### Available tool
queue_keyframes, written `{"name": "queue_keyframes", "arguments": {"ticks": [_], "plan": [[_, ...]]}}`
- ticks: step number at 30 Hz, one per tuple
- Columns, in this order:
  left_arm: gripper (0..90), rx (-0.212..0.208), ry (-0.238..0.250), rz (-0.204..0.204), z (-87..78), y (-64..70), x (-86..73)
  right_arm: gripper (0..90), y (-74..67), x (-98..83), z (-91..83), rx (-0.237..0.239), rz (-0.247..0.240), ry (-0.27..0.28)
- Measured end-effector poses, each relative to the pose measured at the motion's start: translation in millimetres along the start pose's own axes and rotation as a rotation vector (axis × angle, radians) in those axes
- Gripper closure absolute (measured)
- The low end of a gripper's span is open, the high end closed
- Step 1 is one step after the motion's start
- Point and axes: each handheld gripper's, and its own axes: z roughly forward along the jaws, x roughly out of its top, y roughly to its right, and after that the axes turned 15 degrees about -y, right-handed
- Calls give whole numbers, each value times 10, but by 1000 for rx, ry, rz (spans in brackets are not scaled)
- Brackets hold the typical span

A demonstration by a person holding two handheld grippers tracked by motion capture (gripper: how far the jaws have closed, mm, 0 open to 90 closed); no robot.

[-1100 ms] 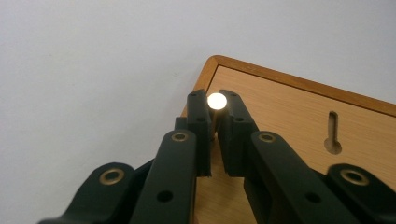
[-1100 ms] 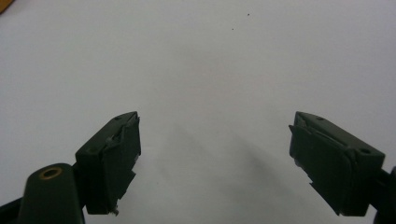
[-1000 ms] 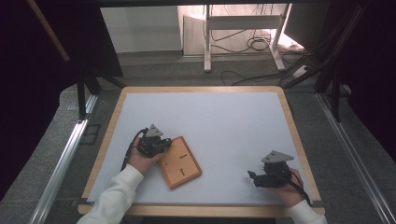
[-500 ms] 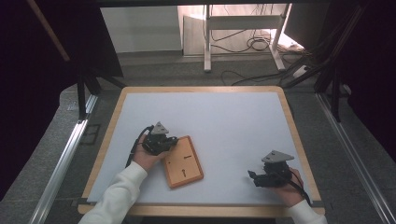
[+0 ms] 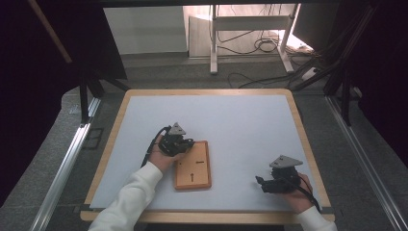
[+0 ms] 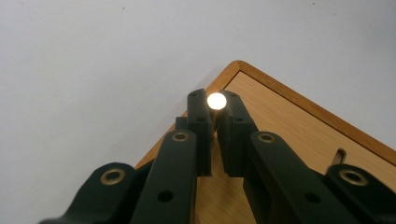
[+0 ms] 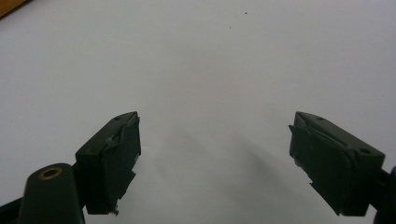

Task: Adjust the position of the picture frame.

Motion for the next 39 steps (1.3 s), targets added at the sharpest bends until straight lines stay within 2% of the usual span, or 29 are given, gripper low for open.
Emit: {"name": "queue_keyframes", "arguments": {"ticks": [7,17,19,20,21,22,23,25,30,37,39], "plan": [[844,-1,-14,21,52,49,49,168,7,-6,1,-3,0,-1],[842,-10,-7,17,58,35,23,168,6,-13,13,-4,7,-7],[830,-24,10,6,51,14,15,168,3,-11,16,-6,4,-7],[786,-30,34,-6,27,6,13,168,1,-10,16,-6,1,-2],[725,-30,34,-6,27,6,13,168,-6,-8,15,-6,0,4],[702,-10,60,-5,-46,-4,7,168,-9,-6,11,-7,-4,9],[695,-3,66,-2,-88,-10,0,168,-14,-4,6,-5,-11,18],[644,-13,72,-5,-166,-21,-26,168,-31,3,1,0,-20,33],[460,2,48,-6,-255,-18,-101,168,-76,22,-9,17,-43,60],[374,13,12,29,-261,15,-179,168,-129,32,-9,38,-62,89],[367,2,4,32,-253,17,-191,168,-143,35,-7,43,-70,101]]}}
